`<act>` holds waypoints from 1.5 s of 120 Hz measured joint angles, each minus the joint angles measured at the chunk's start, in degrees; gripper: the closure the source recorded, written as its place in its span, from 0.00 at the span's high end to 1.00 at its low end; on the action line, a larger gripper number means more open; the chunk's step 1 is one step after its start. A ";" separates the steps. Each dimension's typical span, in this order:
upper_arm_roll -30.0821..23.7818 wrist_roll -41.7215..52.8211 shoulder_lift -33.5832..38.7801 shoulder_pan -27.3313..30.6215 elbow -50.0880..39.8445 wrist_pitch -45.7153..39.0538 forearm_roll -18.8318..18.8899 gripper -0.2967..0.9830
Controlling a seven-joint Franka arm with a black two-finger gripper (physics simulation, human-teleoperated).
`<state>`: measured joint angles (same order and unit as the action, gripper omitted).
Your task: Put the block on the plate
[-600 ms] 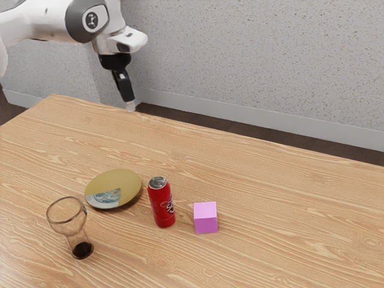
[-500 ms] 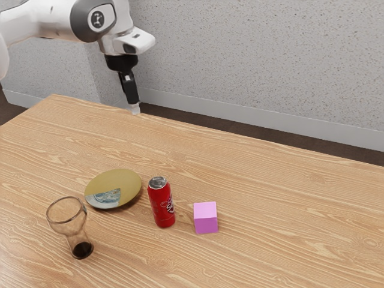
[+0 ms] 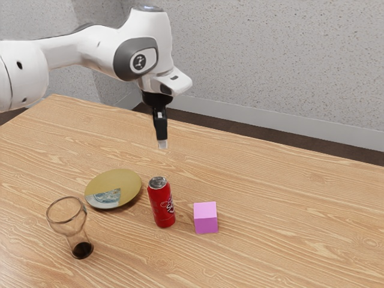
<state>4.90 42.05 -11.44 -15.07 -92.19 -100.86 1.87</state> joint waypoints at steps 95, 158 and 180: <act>-0.78 -1.45 -11.77 -5.21 -2.86 -10.31 -1.72 0.77; -0.77 -2.49 -16.06 -8.59 -4.82 -15.32 -3.92 0.77; -0.77 -2.72 -16.91 -8.61 -4.84 -15.81 -4.62 0.77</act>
<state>4.13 39.33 -28.35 -23.68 -97.03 -116.67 -2.75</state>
